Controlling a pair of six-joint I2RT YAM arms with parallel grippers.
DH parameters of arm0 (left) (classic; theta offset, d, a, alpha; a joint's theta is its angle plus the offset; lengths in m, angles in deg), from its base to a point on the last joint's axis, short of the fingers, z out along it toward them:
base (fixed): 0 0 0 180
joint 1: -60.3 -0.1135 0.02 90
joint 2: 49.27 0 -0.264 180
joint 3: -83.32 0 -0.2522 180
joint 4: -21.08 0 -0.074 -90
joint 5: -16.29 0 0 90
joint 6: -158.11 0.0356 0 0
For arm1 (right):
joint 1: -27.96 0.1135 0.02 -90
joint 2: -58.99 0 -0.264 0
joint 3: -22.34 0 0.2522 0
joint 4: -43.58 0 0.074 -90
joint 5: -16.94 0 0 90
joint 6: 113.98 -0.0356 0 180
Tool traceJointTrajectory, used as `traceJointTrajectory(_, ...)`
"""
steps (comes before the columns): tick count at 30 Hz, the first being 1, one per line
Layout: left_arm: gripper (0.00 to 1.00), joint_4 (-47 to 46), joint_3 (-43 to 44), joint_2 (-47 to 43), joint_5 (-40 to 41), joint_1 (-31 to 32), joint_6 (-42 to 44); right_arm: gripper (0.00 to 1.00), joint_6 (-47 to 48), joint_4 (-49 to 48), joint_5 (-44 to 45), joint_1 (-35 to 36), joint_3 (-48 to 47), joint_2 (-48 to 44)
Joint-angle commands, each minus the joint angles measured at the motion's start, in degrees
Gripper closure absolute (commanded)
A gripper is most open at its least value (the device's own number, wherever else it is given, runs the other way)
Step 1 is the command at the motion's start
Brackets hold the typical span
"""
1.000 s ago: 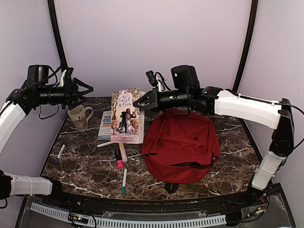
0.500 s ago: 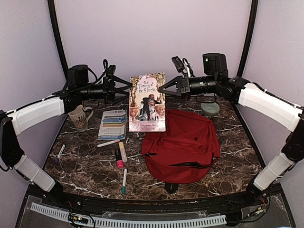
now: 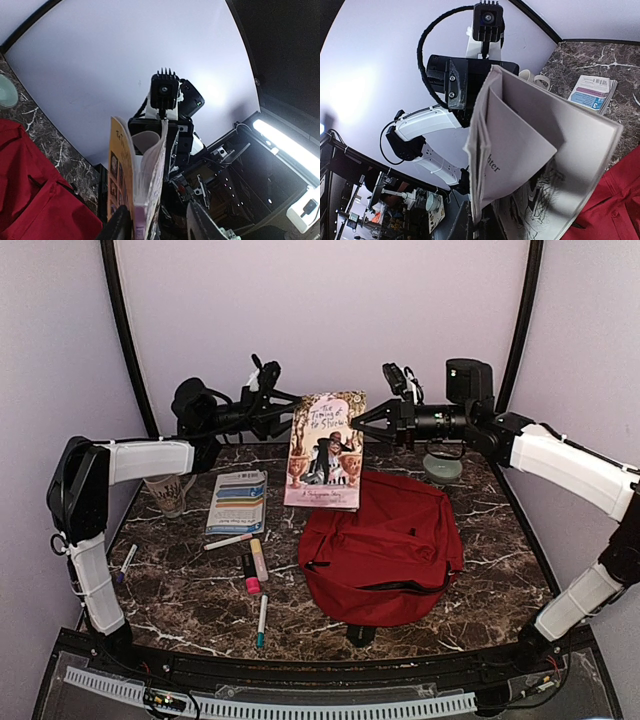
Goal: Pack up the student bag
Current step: Pass from the right arm to the left
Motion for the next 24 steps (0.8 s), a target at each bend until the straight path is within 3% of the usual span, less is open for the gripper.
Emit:
traceJointTrajectory(1,0.62,-12.0,4.3,0.6,-4.8,2.0,-8.1,1.0,-1.7,-5.0,2.0,-0.1,-0.4,-0.1)
traceJointTrajectory(5,0.68,-9.9,4.7,1.1,-7.2,3.1,-7.1,1.0,0.1,-1.1,4.5,-0.1,-0.5,-0.6)
traceJointTrajectory(14,1.0,8.8,5.8,-0.4,-6.7,5.5,3.6,1.0,5.0,8.5,9.3,-0.1,-1.1,-2.8)
traceJointTrajectory(17,1.0,15.4,6.2,-1.4,-4.8,6.0,7.6,1.0,6.5,11.7,11.7,-0.1,-2.0,-2.8)
traceJointTrajectory(19,1.0,19.9,6.0,-2.3,-2.2,6.1,9.8,0.87,6.7,13.3,12.8,-0.3,-2.5,-2.7)
traceJointTrajectory(22,1.0,23.1,4.8,-3.7,2.1,6.3,9.9,0.53,5.8,16.1,12.8,-1.8,-2.9,-2.6)
traceJointTrajectory(24,1.0,24.4,4.2,-4.7,4.7,6.3,9.3,0.42,5.4,18.4,13.3,-3.5,-2.4,-3.2)
